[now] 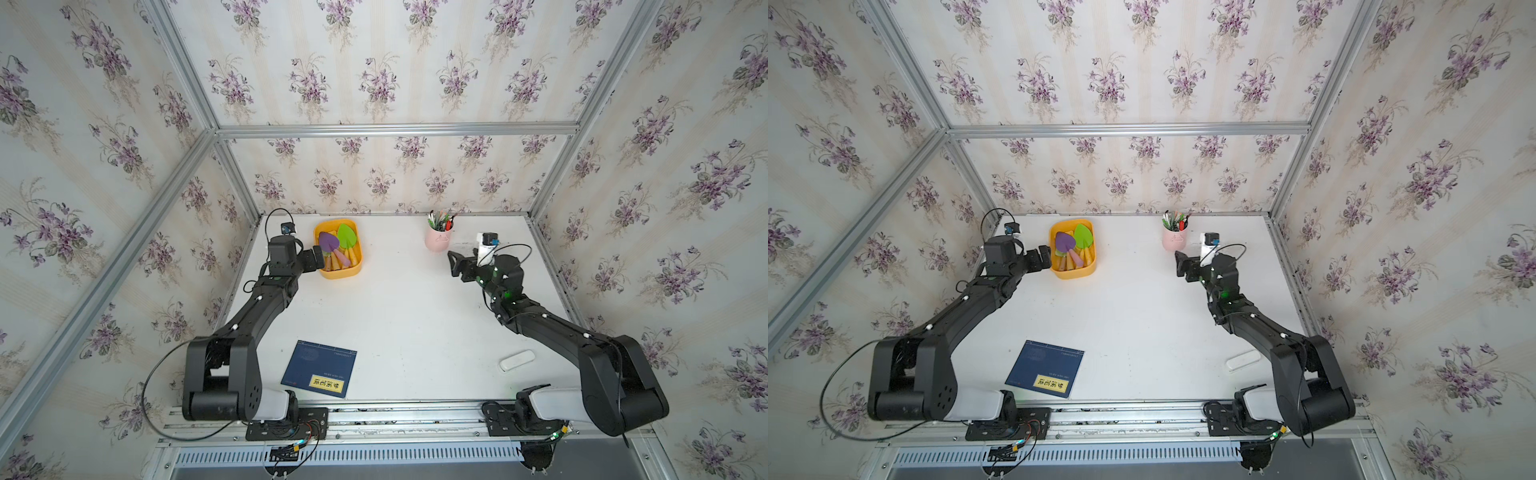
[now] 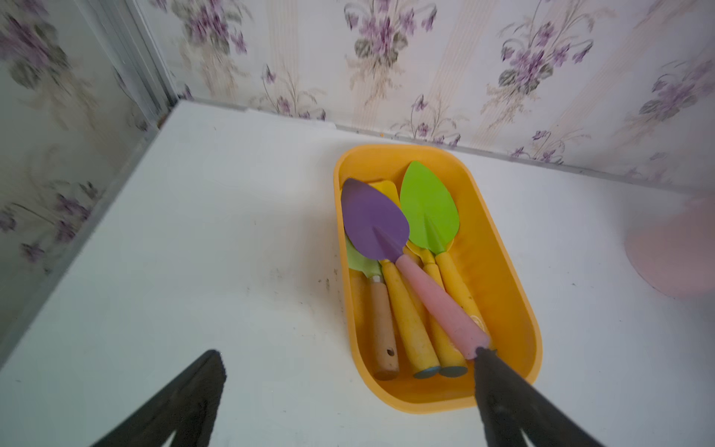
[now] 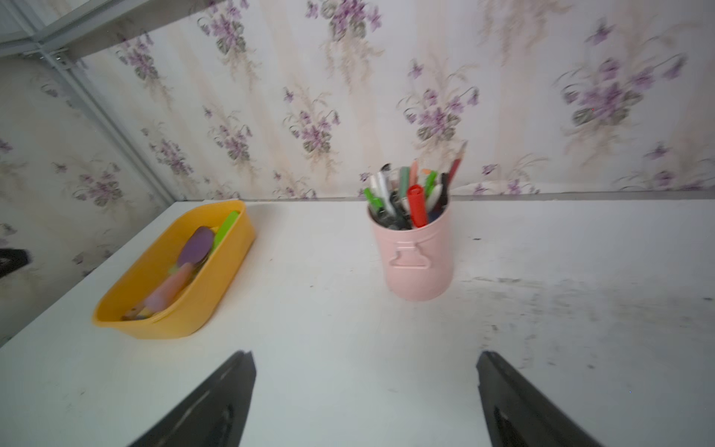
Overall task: Take the shovel out of the storage box
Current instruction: Move the storage box to the center of the board.
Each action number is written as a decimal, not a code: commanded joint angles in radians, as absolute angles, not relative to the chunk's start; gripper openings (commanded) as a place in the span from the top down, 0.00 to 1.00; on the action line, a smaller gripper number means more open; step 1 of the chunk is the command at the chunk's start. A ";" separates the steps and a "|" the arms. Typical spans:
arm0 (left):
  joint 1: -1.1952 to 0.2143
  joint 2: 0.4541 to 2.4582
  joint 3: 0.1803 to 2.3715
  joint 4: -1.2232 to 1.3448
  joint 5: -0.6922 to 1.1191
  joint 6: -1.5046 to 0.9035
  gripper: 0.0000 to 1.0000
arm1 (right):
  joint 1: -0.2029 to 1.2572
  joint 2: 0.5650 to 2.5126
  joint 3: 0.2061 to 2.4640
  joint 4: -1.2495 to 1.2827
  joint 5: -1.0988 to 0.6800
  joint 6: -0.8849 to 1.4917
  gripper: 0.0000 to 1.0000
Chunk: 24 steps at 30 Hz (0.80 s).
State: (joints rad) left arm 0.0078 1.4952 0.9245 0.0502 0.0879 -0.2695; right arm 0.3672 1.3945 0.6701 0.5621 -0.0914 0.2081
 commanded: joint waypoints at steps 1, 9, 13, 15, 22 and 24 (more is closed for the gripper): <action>0.018 1.602 1.005 -0.107 0.164 -0.385 0.03 | 0.505 1.470 0.757 0.465 -0.049 0.275 0.08; 0.022 1.792 1.131 -0.129 0.198 -0.399 0.26 | 0.700 1.886 1.163 0.406 -0.118 0.334 0.12; 0.030 1.812 1.144 -0.139 0.201 -0.399 0.39 | 0.722 2.091 1.394 0.312 -0.154 0.341 0.15; 0.031 1.813 1.143 -0.139 0.202 -0.401 0.44 | 0.723 2.165 1.481 0.285 -0.163 0.350 0.17; 0.032 1.860 1.177 -0.152 0.253 -0.407 0.57 | 0.723 2.330 1.694 0.187 -0.162 0.354 0.33; 0.032 1.862 1.176 -0.152 0.254 -0.408 0.60 | 0.723 2.364 1.736 0.175 -0.177 0.360 0.44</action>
